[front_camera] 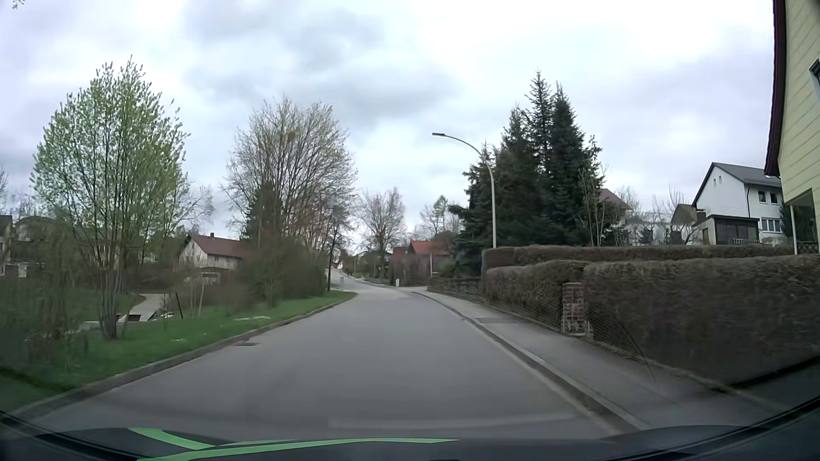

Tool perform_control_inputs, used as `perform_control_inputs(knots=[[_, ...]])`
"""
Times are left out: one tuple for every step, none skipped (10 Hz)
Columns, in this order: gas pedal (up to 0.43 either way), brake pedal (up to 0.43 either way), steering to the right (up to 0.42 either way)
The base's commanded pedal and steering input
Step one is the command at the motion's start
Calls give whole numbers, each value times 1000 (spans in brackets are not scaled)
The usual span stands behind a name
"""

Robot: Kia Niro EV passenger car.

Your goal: Follow the waypoints while adhering to traffic rules and regulations

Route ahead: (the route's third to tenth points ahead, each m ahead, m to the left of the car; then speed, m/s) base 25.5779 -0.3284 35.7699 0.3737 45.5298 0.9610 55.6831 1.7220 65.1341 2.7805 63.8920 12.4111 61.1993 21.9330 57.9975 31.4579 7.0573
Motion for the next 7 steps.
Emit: perform_control_inputs(knots=[[228,0,9],[228,0,8],[228,0,6],[228,0,5],[228,0,4],[228,0,3],[228,0,2]])
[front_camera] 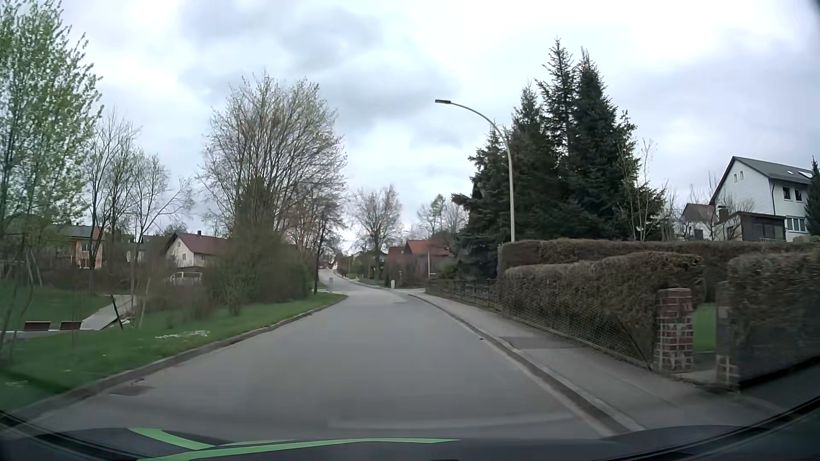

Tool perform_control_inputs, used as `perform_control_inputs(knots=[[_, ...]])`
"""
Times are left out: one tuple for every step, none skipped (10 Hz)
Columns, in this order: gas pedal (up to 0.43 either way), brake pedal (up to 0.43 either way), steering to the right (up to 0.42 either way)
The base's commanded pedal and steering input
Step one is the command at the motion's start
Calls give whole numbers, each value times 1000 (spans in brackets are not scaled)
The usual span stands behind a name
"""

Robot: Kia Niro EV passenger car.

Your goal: Follow the waypoints while adhering to traffic rules and regulations

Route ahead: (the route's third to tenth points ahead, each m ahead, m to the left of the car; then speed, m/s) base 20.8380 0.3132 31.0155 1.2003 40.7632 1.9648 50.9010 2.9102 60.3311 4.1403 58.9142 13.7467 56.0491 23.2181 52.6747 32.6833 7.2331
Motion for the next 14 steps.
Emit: perform_control_inputs(knots=[[228,0,1],[228,0,0],[228,0,0],[228,0,0],[228,0,0],[228,0,0],[220,0,0],[220,0,0],[220,0,0],[220,0,-1],[209,0,-2],[209,0,-3],[209,0,-4],[209,0,-5]])
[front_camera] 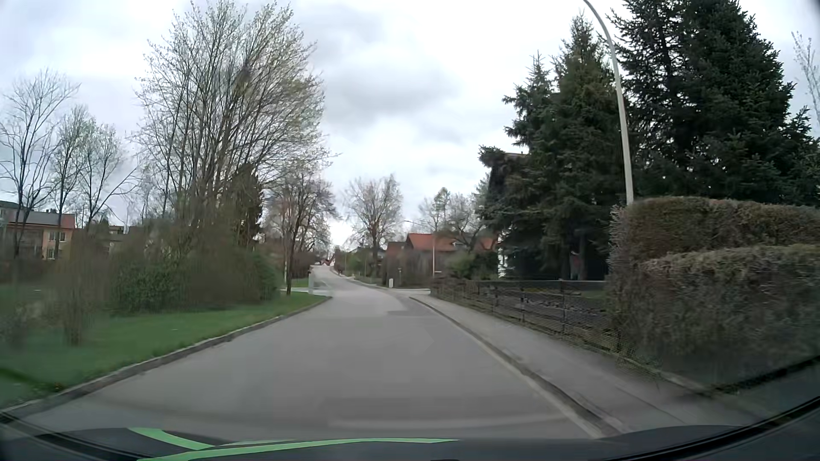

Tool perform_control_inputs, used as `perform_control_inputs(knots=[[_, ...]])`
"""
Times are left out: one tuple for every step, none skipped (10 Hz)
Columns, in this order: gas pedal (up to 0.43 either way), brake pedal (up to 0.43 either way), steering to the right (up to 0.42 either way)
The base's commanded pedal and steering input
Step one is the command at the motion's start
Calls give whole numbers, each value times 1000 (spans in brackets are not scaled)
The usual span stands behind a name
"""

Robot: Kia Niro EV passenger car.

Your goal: Follow the waypoints while adhering to traffic rules and regulations

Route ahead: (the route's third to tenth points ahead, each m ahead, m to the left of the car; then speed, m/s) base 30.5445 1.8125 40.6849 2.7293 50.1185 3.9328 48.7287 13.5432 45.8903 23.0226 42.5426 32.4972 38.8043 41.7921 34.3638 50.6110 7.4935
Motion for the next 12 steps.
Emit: perform_control_inputs(knots=[[209,0,-6],[209,0,-6],[209,0,-6],[197,0,-7],[197,0,-7],[189,0,-8],[189,0,-8],[189,0,-8],[189,0,-8],[177,0,-8],[177,0,-8],[169,0,-8]])
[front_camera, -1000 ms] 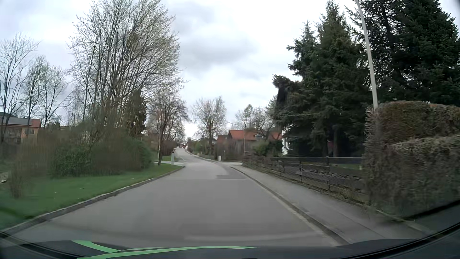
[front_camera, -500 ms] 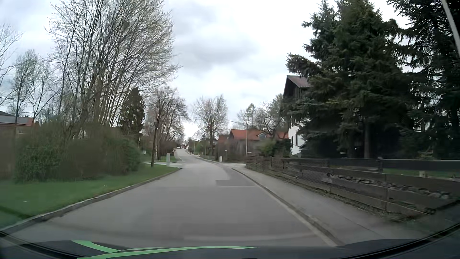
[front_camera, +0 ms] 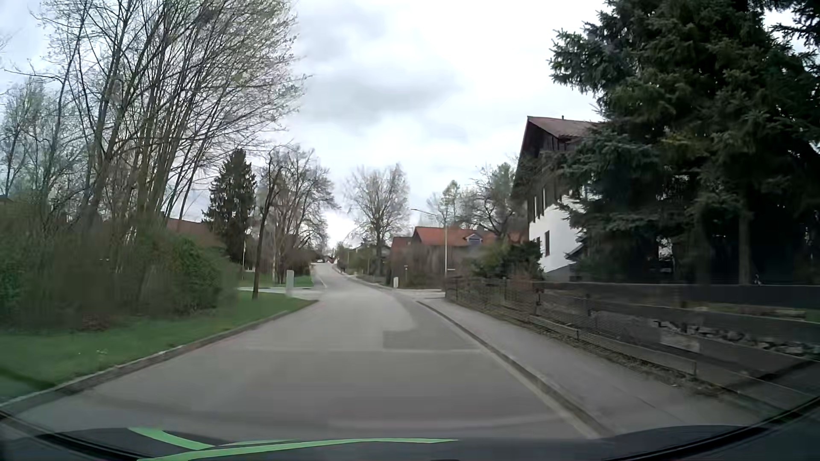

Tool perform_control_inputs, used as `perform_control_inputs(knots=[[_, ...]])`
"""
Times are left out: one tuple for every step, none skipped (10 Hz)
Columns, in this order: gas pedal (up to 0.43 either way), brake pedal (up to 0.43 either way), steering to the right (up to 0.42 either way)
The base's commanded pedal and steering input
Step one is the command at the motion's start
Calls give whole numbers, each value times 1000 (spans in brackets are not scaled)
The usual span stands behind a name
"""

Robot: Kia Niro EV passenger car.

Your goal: Follow the waypoints while adhering to traffic rules and regulations

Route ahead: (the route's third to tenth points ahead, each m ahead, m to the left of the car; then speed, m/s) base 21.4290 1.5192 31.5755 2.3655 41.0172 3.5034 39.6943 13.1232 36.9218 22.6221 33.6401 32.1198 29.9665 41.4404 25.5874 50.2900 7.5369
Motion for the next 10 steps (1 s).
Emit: perform_control_inputs(knots=[[169,0,-8],[169,0,-8],[169,0,-8],[157,0,-7],[157,0,-7],[157,0,-7],[150,0,-7],[150,0,-7],[150,0,-6],[138,0,-7]])
